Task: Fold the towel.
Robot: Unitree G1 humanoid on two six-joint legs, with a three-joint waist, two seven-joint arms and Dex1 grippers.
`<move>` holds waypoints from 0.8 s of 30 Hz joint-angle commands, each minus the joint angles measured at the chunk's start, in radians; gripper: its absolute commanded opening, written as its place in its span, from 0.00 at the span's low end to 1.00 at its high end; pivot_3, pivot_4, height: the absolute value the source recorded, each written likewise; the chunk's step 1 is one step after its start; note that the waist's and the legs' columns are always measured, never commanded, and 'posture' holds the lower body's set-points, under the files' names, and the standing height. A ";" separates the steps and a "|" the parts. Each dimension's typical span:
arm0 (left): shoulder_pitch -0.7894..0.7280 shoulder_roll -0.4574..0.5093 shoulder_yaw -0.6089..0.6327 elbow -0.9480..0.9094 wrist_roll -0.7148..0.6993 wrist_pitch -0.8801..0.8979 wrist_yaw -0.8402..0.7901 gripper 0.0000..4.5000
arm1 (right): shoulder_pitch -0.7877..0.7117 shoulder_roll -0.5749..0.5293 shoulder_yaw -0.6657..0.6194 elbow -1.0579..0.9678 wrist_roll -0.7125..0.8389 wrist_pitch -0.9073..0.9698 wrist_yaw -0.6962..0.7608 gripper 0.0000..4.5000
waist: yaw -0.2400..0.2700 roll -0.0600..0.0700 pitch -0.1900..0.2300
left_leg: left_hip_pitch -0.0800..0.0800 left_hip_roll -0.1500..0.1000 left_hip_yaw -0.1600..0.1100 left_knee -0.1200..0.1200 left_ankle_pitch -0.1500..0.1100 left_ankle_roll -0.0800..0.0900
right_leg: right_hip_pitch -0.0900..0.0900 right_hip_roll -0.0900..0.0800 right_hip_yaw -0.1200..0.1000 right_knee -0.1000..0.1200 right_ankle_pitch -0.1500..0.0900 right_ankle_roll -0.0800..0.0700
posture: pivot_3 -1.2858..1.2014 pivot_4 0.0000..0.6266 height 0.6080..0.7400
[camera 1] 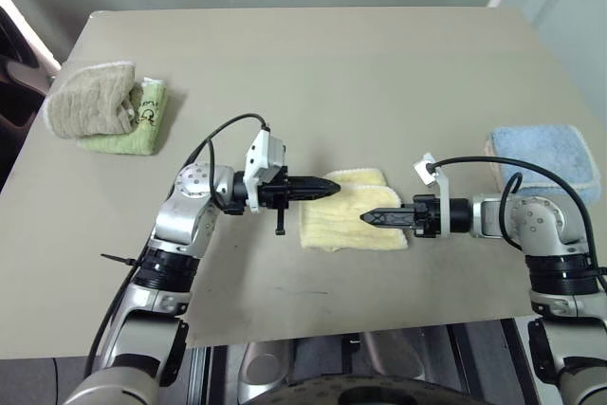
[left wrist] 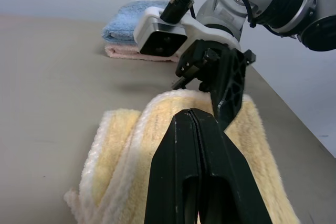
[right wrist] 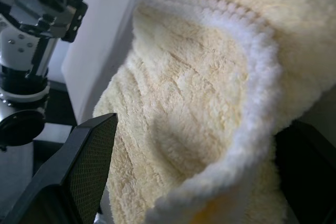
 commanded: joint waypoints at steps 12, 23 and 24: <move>-0.024 -0.010 0.007 0.042 0.004 -0.065 -0.004 0.00 | 0.002 0.066 -0.003 -0.024 0.018 0.031 -0.013 0.50 | 0.006 0.001 0.001 | -0.002 0.000 0.000 0.000 0.000 0.000 | -0.002 0.000 0.000 0.000 0.000 0.000 | 0.52 0.24 0.95; -0.052 -0.031 0.008 0.092 0.017 -0.093 0.004 0.00 | 0.063 0.104 -0.239 -0.264 0.154 0.194 -0.148 0.00 | 0.013 0.001 0.001 | -0.005 0.000 0.000 0.001 0.000 0.000 | -0.004 0.000 0.000 -0.001 0.000 0.000 | 0.52 0.24 0.95; -0.053 -0.033 0.008 0.092 0.018 -0.093 0.004 0.00 | 0.062 0.109 -0.273 -0.286 0.177 0.213 -0.163 0.00 | 0.013 0.001 0.001 | -0.006 0.000 0.000 0.001 0.000 0.000 | -0.004 0.000 0.000 -0.001 0.000 0.000 | 0.52 0.24 0.95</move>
